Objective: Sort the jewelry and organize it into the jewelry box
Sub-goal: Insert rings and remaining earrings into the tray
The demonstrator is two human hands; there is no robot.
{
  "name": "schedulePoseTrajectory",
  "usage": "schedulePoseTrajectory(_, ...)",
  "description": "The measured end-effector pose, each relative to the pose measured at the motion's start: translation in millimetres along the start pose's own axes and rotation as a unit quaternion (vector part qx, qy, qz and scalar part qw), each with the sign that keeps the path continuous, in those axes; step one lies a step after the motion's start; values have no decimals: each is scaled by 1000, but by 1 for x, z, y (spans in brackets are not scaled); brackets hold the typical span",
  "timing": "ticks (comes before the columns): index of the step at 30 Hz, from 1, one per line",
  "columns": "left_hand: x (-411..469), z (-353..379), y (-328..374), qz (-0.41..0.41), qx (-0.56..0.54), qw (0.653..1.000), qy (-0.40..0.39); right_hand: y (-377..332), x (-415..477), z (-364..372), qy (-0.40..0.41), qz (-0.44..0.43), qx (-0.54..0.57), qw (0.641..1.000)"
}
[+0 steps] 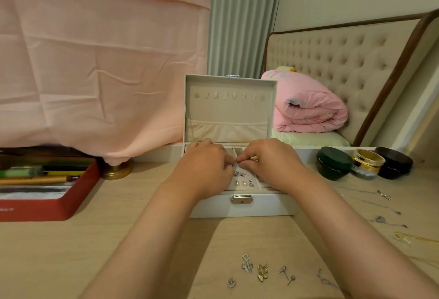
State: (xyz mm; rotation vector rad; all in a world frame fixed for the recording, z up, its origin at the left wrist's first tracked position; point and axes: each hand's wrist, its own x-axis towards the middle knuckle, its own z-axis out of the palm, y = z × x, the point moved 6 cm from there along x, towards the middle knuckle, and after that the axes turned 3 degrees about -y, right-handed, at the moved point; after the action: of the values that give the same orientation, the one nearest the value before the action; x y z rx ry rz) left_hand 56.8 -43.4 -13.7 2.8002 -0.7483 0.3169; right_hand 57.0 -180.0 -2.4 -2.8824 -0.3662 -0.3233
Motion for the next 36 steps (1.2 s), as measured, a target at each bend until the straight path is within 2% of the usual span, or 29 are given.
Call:
schedulePoseTrajectory(6,0,1,1,-1,-7,1000,-4,4,-2,-7,15,27,6,1000)
schedulePoseTrajectory(9,-2,1,1,-1,-10,1000,-4,6,-4,-6,-3,17,0,1000)
schedulePoseTrajectory(17,-10,-19,12,27,-38,998,43,2,-26,-31,3,-7,86,996)
schedulePoseTrajectory(20,-16,-30,23,37,-56,996,58,-7,-42,-36,-40,-20,96,994)
schedulePoseTrajectory(24,-27,-31,39,23,-64,998,17,-10,-70,-34,-139,-28,79,987)
schedulePoseTrajectory(28,-44,-21,58,42,-99,993,-38,-10,-98,-19,-286,-9,64,956)
schedulePoseTrajectory(30,-53,-13,64,43,-113,990,-66,-9,-109,-11,-336,1,57,940)
schedulePoseTrajectory(36,-78,21,70,42,-127,978,-159,-10,-120,8,-346,0,20,938)
